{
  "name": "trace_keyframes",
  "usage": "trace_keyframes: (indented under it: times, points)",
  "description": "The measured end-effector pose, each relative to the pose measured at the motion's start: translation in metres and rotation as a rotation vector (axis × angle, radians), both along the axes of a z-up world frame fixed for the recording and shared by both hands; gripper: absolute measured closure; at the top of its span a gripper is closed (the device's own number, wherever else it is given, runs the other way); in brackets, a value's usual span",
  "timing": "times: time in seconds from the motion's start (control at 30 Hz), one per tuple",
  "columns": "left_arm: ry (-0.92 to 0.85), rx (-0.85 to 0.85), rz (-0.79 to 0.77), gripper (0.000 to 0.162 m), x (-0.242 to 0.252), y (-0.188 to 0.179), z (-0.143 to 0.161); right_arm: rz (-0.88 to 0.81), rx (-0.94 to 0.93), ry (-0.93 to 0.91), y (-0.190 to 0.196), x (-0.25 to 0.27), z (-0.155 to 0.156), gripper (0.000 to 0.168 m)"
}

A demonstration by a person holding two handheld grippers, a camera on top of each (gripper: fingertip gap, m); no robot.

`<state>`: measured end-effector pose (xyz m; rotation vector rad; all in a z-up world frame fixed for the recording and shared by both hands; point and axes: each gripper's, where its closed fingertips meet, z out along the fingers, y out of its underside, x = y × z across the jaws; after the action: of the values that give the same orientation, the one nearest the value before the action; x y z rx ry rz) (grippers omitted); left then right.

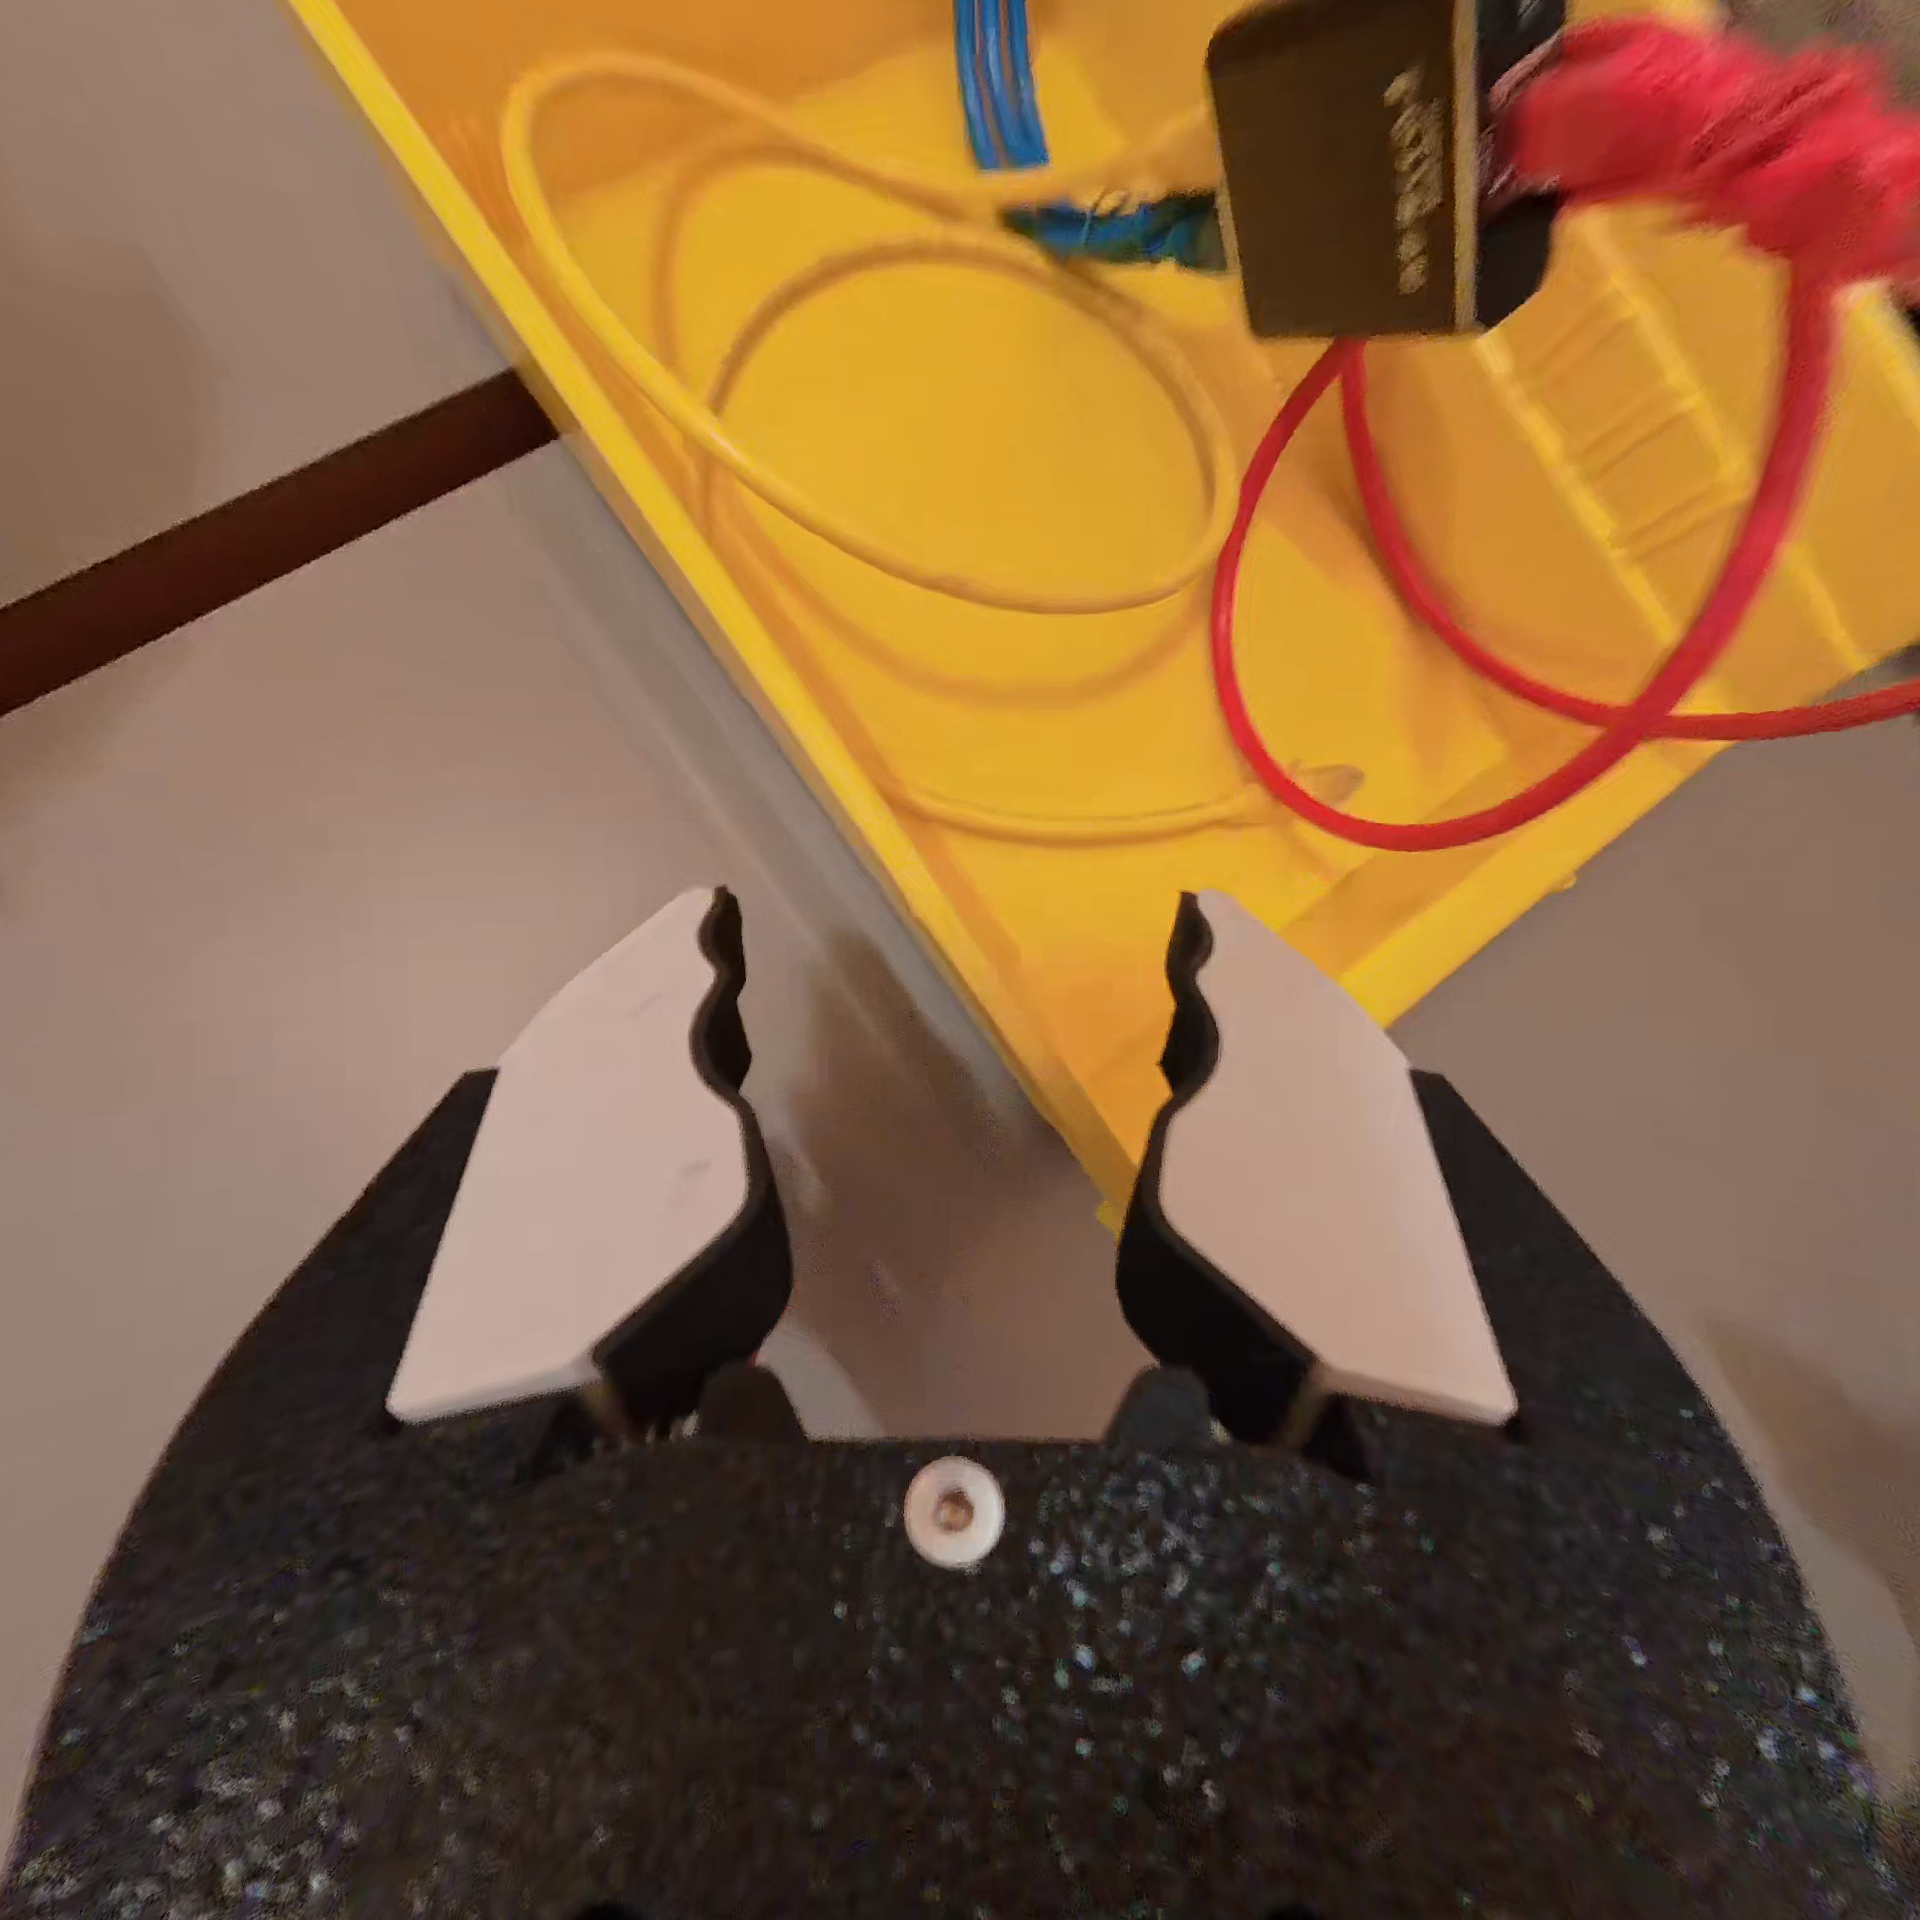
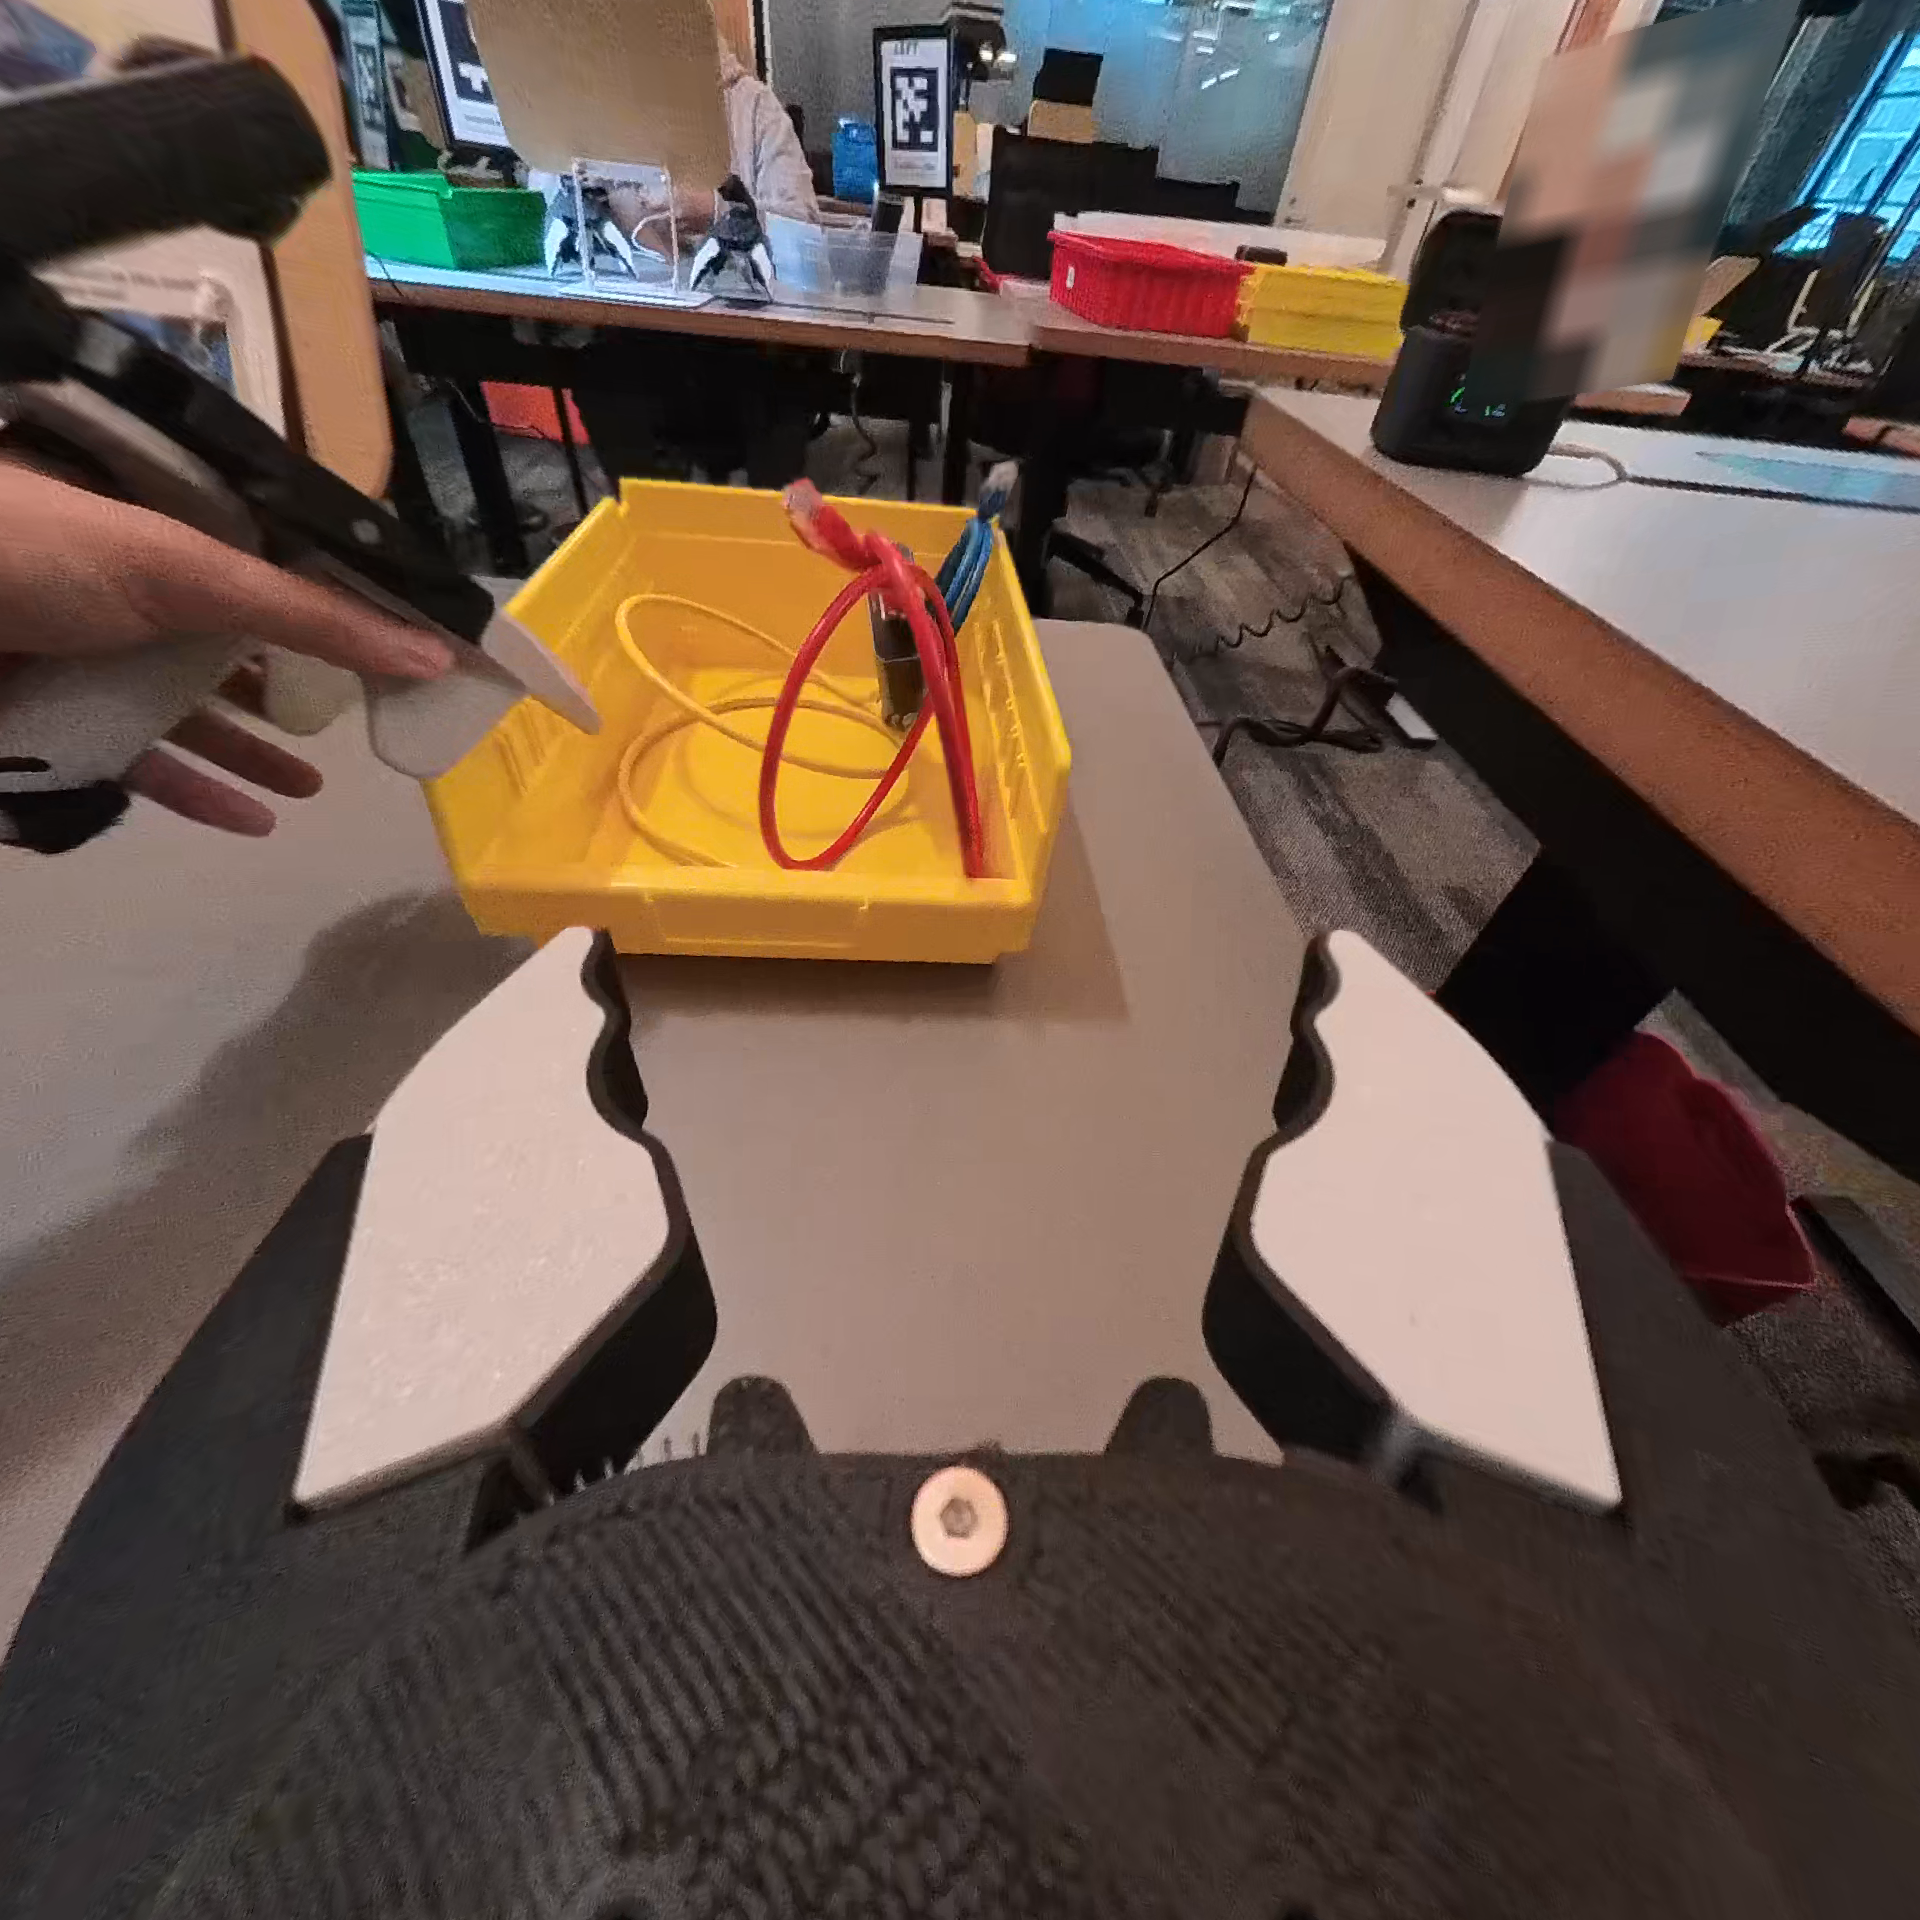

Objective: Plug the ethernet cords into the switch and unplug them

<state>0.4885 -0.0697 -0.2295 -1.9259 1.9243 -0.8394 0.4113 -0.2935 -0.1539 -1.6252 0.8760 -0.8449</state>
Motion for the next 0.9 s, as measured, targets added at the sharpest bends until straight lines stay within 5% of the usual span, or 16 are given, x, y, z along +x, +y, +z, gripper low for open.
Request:
trace_keyframes:
  times: [0.03,0.13,0.2,0.27,0.63,0.9]
  points:
    - [0.029,0.026,-0.001,0.081,0.002,0.000,-0.006,-0.005,-0.003,-0.006,0.003,-0.004,-0.003,0.047]
    - [0.051,0.092,0.027,0.084,0.013,0.007,-0.017,-0.030,-0.017,-0.051,0.011,-0.005,-0.003,0.047]
    - [-0.001,0.132,0.053,0.132,0.021,0.018,-0.017,0.037,-0.009,-0.030,0.022,-0.010,-0.003,0.050]
    - [-0.032,0.258,0.103,0.152,0.022,0.043,-0.019,0.048,0.013,-0.008,0.023,-0.011,-0.003,0.055]
    - [-0.049,0.234,-0.126,0.156,-0.110,0.113,-0.018,0.102,0.014,-0.014,0.032,-0.024,0.008,0.060]
    - [0.024,0.184,-0.268,0.158,-0.309,0.191,-0.018,0.342,-0.007,-0.067,0.126,-0.085,0.037,0.061]
